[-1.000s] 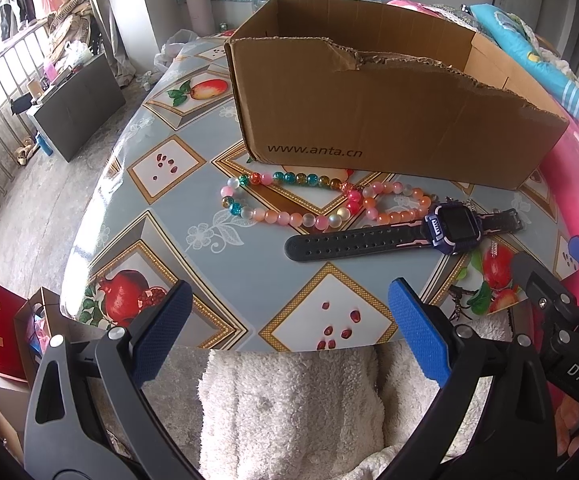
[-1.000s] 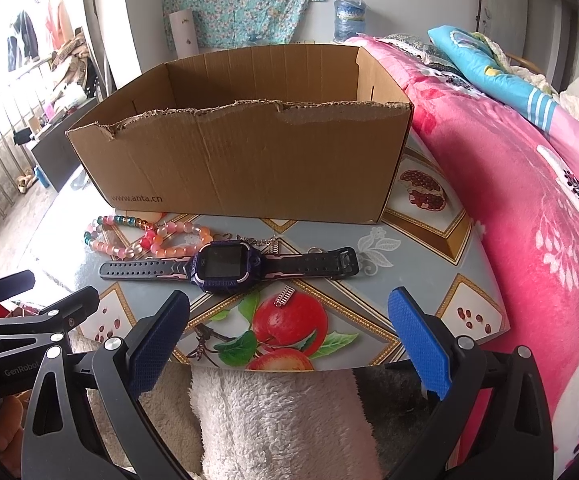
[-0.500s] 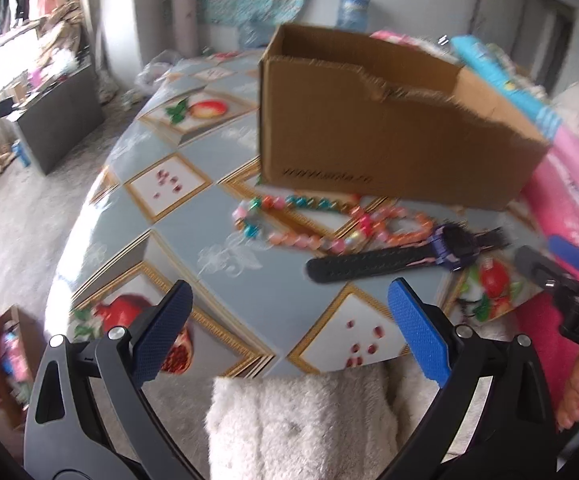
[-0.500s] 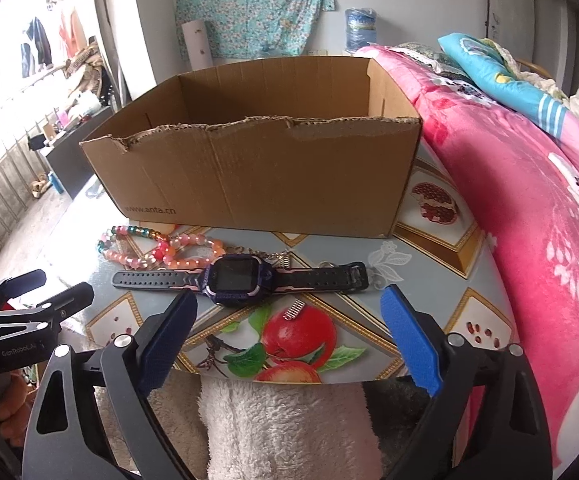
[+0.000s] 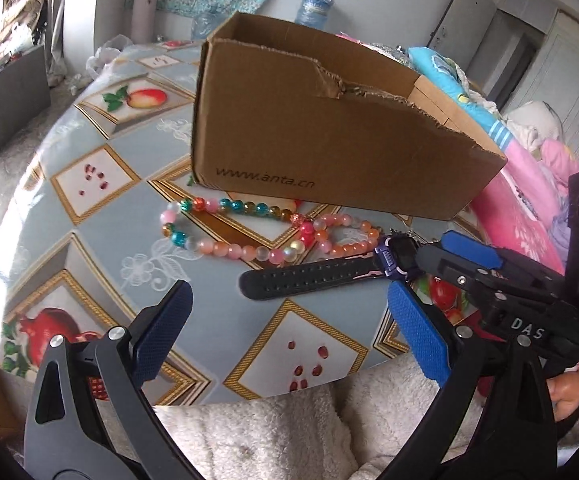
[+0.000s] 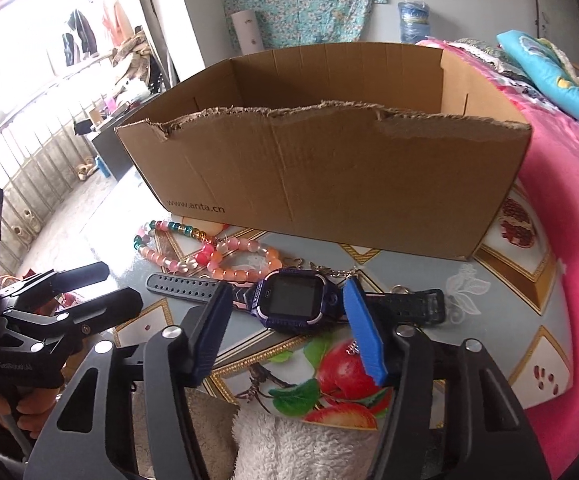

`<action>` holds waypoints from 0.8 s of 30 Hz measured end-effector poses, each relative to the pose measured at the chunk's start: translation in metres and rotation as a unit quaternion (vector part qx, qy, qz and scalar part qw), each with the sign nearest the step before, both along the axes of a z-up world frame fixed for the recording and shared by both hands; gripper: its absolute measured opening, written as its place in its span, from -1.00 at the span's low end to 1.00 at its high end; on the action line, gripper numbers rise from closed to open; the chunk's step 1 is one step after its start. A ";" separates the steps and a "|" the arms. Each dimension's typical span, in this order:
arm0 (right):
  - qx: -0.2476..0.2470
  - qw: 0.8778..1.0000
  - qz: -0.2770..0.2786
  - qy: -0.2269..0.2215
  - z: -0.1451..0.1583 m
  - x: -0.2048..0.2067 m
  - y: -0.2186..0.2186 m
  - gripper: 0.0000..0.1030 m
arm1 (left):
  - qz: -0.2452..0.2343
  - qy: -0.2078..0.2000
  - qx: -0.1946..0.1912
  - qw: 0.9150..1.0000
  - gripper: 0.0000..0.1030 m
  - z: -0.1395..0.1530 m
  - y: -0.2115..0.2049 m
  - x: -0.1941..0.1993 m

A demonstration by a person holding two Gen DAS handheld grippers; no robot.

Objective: Organize jewelry
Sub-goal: 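Move the right tool over the watch face while the left tool reaches the strap, then close the right gripper on the watch face while the left gripper closes on the strap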

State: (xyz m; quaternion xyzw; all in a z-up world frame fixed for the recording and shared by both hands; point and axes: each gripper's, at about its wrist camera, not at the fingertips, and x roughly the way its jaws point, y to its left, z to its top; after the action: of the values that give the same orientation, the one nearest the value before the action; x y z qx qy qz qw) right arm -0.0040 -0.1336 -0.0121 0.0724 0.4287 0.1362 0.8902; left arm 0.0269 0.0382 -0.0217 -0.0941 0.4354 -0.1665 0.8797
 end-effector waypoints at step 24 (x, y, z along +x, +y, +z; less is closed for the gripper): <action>-0.040 0.999 0.034 -0.002 -0.013 0.006 0.009 -0.26 | -0.010 0.059 -0.159 0.986 0.37 -0.014 0.010 0.028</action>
State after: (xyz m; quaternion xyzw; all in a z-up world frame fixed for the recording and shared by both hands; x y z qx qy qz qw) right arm 0.0019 -0.1250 -0.0255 0.0213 0.4340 0.1496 0.8882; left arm 0.0546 0.0484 -0.0359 -0.2378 0.4555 -0.2365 0.8246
